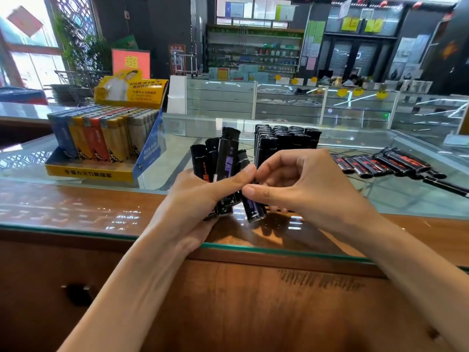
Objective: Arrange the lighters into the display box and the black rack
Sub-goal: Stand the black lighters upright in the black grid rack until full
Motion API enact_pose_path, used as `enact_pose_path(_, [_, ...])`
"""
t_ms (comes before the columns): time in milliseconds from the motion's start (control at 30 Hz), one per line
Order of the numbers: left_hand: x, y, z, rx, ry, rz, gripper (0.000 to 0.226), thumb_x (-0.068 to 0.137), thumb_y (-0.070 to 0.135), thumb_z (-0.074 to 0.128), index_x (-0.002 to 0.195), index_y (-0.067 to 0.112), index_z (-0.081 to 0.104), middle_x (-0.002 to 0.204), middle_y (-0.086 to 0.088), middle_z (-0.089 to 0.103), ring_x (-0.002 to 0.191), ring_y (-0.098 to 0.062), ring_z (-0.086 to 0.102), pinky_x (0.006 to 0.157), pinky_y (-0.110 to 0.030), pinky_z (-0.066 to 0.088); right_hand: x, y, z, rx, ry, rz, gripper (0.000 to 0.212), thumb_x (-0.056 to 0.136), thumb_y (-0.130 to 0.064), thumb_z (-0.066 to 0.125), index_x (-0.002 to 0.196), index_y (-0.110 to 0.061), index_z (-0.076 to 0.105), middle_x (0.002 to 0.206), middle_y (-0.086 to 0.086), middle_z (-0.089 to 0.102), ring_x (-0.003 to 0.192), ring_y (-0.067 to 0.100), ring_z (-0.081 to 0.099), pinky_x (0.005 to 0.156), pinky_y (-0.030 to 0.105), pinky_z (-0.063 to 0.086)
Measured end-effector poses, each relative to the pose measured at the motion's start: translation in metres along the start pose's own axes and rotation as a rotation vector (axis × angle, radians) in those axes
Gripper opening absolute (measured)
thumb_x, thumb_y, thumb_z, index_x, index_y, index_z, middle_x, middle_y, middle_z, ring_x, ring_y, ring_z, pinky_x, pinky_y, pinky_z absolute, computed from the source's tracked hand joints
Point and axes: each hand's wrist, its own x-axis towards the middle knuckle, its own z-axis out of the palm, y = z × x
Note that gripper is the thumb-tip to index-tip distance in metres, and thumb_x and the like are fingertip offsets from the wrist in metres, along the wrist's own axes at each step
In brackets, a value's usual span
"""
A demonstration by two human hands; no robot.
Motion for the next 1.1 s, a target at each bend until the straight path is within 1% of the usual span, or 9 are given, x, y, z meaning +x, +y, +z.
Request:
enact_pose_path(133, [0.001,0.001,-0.004,-0.078,-0.002,-0.027,0.029,0.068,0.018,0.073,0.091,0.001,0.068,0.081,-0.011,0.073,0.075,-0.020,0.071,0.058,-0.024,0.055,-0.002,0.006,-0.008,0.139,-0.074,0.064,0.024,0.067,-0.014,0.080,0.088,-0.007,0.070,0.064,0.008,0.068,0.057,0.019,0.061,0.052,0.021,0.051])
enact_pose_path(267, [0.004,0.001,-0.006,-0.161,0.018,-0.036,0.026,0.070,0.019,0.071,0.089,0.004,0.060,0.069,-0.006,0.065,0.059,-0.018,0.063,0.059,-0.028,0.056,-0.008,0.015,-0.021,0.209,-0.074,0.077,0.027,0.068,-0.024,0.073,0.092,-0.013,0.073,0.072,0.006,0.070,0.060,0.013,0.055,0.055,0.016,0.047])
enact_pose_path(367, [0.004,0.000,-0.006,-0.093,0.010,-0.027,0.037,0.064,0.025,0.074,0.090,0.005,0.059,0.064,-0.002,0.058,0.048,-0.013,0.054,0.051,-0.024,0.052,-0.011,0.021,-0.032,0.160,-0.083,0.058,0.022,0.075,-0.025,0.070,0.091,-0.009,0.072,0.066,0.000,0.063,0.058,0.012,0.050,0.061,0.019,0.045])
enact_pose_path(500, [0.006,0.000,-0.005,-0.089,-0.013,-0.010,0.045,0.057,0.035,0.074,0.088,0.009,0.053,0.057,0.001,0.049,0.042,-0.008,0.042,0.041,-0.020,0.041,-0.013,0.022,-0.041,0.154,-0.077,0.046,0.010,0.079,-0.020,0.068,0.082,-0.010,0.069,0.063,-0.004,0.058,0.059,0.013,0.047,0.059,0.018,0.041])
enact_pose_path(633, [0.011,-0.002,-0.006,-0.133,-0.037,-0.040,0.041,0.072,0.045,0.064,0.090,0.012,0.050,0.058,0.001,0.048,0.040,-0.009,0.040,0.039,-0.020,0.038,-0.014,0.025,-0.043,0.159,-0.054,0.056,0.007,0.083,-0.015,0.066,0.082,-0.008,0.067,0.061,-0.001,0.056,0.057,0.014,0.045,0.057,0.021,0.039])
enact_pose_path(733, [0.013,-0.003,-0.009,-0.170,-0.046,-0.060,0.029,0.086,0.038,0.055,0.092,0.010,0.050,0.060,-0.001,0.049,0.041,-0.011,0.041,0.039,-0.022,0.039,-0.015,0.026,-0.044,0.172,-0.043,0.060,0.009,0.084,-0.015,0.065,0.080,-0.007,0.065,0.059,-0.002,0.055,0.056,0.013,0.043,0.055,0.019,0.039])
enact_pose_path(867, [0.012,-0.004,-0.010,-0.137,-0.038,-0.057,0.028,0.083,0.033,0.058,0.094,0.007,0.054,0.064,-0.005,0.059,0.049,-0.018,0.055,0.046,-0.024,0.048,-0.016,0.030,-0.048,0.174,-0.039,0.056,0.017,0.086,-0.019,0.062,0.084,-0.002,0.065,0.061,0.001,0.055,0.055,0.013,0.041,0.055,0.017,0.039])
enact_pose_path(967, [0.011,-0.006,-0.011,-0.069,-0.006,-0.016,0.035,0.079,0.031,0.061,0.099,0.003,0.060,0.079,-0.010,0.072,0.072,-0.027,0.071,0.053,-0.028,0.055,-0.017,0.032,-0.057,0.158,-0.005,0.020,0.016,0.085,-0.021,0.063,0.083,-0.005,0.066,0.060,-0.003,0.056,0.055,0.011,0.044,0.056,0.015,0.040])
enact_pose_path(1100, [0.010,-0.006,-0.012,-0.076,-0.055,-0.020,0.042,0.080,0.029,0.061,0.111,0.000,0.057,0.096,-0.016,0.072,0.089,-0.031,0.070,0.065,-0.034,0.058,-0.015,0.039,-0.086,0.064,0.130,0.014,0.021,0.077,-0.029,0.066,0.090,-0.013,0.070,0.068,-0.005,0.068,0.059,0.005,0.055,0.063,0.016,0.049])
